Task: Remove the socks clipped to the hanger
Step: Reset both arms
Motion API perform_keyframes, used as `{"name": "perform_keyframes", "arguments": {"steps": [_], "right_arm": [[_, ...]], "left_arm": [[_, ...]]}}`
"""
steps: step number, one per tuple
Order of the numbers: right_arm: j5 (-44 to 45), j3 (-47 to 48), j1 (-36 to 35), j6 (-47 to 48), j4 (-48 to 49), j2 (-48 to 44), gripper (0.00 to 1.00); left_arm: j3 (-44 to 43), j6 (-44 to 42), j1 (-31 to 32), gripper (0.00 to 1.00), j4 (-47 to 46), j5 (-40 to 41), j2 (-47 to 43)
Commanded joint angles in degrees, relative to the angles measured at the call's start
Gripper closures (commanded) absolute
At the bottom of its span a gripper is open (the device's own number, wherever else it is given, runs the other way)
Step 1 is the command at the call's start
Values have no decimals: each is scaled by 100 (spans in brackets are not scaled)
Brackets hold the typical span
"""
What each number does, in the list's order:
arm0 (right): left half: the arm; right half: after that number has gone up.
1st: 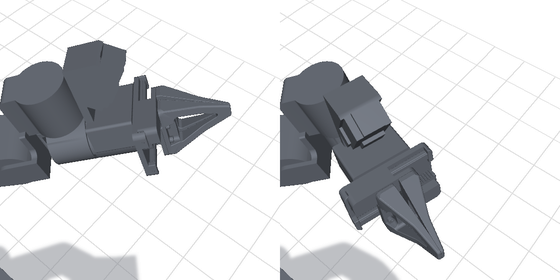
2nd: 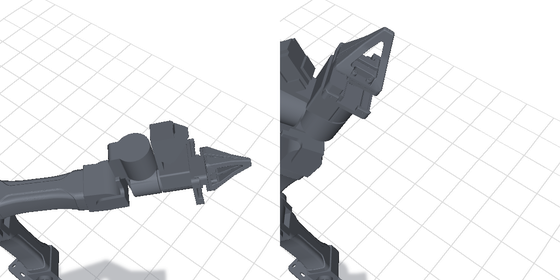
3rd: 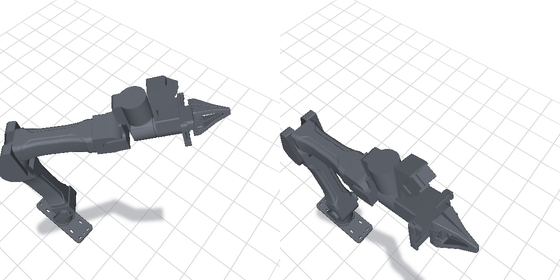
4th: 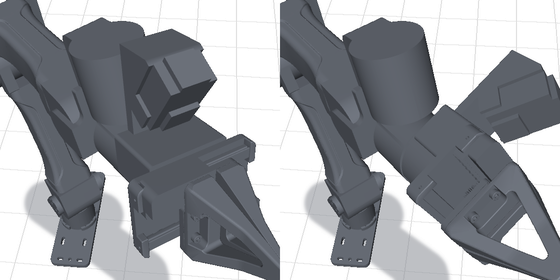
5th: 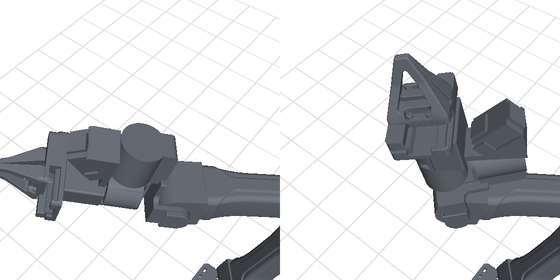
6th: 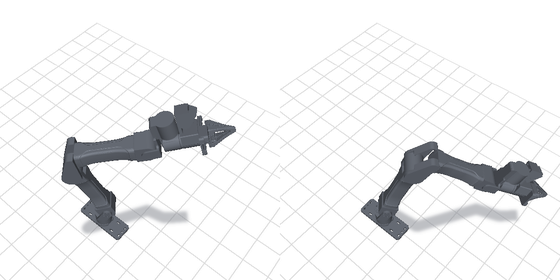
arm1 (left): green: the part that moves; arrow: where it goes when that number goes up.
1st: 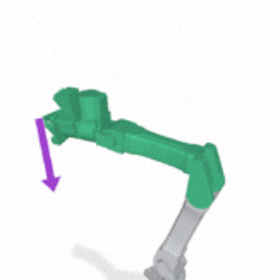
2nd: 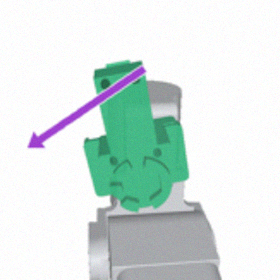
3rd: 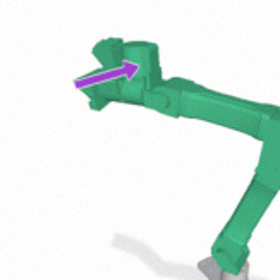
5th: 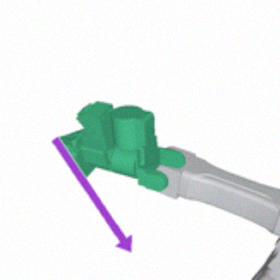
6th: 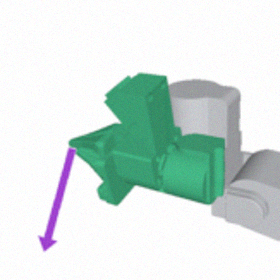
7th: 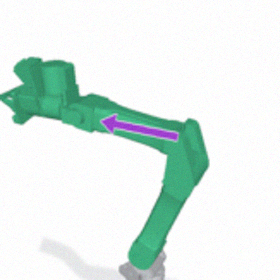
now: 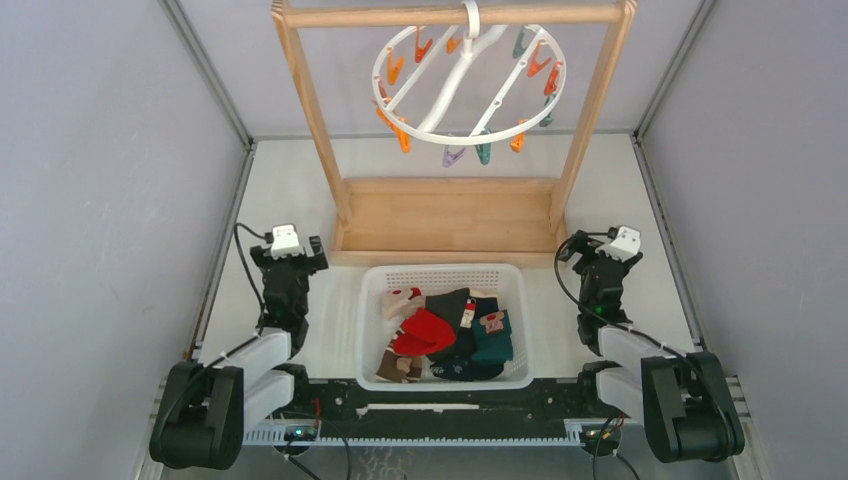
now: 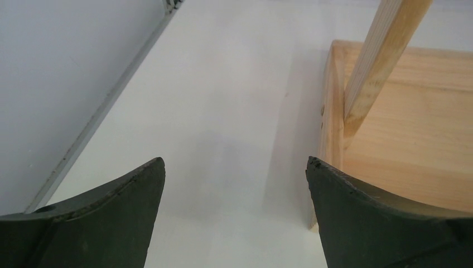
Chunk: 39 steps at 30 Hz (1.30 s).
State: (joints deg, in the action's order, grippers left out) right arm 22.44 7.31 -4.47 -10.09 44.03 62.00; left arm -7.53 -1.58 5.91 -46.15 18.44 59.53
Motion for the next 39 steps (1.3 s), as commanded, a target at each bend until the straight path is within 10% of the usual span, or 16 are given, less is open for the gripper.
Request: {"name": "perform_keyframes", "arguments": {"steps": [1,9,15,26,39], "right_arm": [[95,126,16,216,766,105,0],[139,314,-208,638,1487,1085,0],[-362,-414,-187,911,3439,1647,0],[-1033,529,111,757,1392,1513,0],[-1505,667,333,677,1145,1537,0]], "left_arm": [[239,-109,-73,0,-1305,313,-68],[476,-371,-123,0,-3083,-63,1230],[251,-273,-160,0,-2654,64,1285],[-133,-13,-293,0,-1972,321,1307],[-232,115,-341,0,-1749,642,1297]]}}
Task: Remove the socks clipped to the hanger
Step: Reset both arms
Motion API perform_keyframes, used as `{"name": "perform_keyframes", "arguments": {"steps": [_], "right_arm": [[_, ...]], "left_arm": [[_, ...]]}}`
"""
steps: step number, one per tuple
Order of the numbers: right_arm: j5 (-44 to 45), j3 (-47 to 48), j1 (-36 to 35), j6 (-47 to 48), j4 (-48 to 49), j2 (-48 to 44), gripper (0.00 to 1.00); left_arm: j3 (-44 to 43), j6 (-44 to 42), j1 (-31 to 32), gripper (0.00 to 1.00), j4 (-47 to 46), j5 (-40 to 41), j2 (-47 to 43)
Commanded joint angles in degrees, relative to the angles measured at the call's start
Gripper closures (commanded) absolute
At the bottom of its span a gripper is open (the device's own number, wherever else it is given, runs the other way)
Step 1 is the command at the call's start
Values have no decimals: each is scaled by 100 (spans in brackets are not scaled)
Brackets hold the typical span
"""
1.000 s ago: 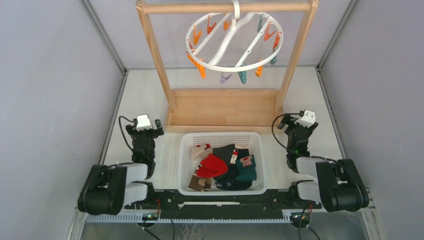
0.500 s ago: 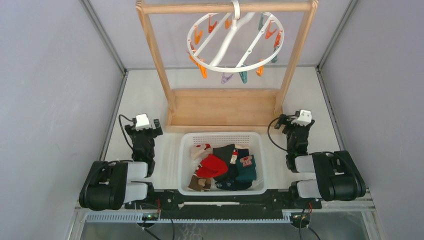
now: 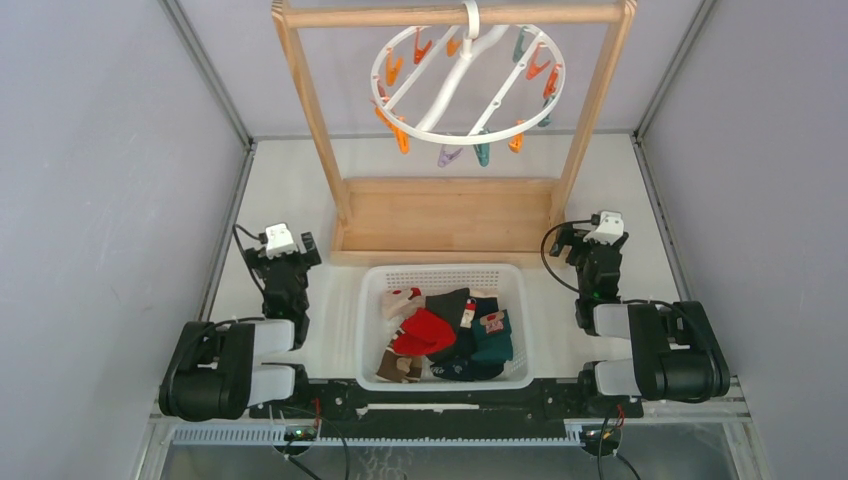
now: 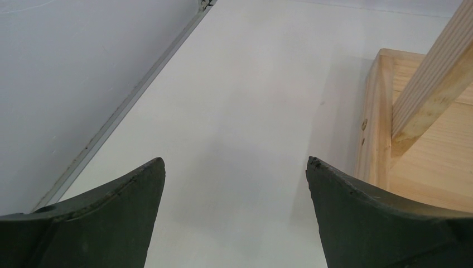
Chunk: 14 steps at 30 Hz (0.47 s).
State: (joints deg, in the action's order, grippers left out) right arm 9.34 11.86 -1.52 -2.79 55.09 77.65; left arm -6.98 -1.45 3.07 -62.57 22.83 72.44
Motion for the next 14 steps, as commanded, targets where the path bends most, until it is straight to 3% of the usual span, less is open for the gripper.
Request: {"name": "perform_keyframes", "arguments": {"steps": [1,14], "right_arm": [[-196,212,38,-53,42,-26,0],[-275,249,73,-59,-33,-20,1]], "left_arm": [[-293,101,-59,0,-108,196,2],[-294,102,-60,0,-102,200,9]]}}
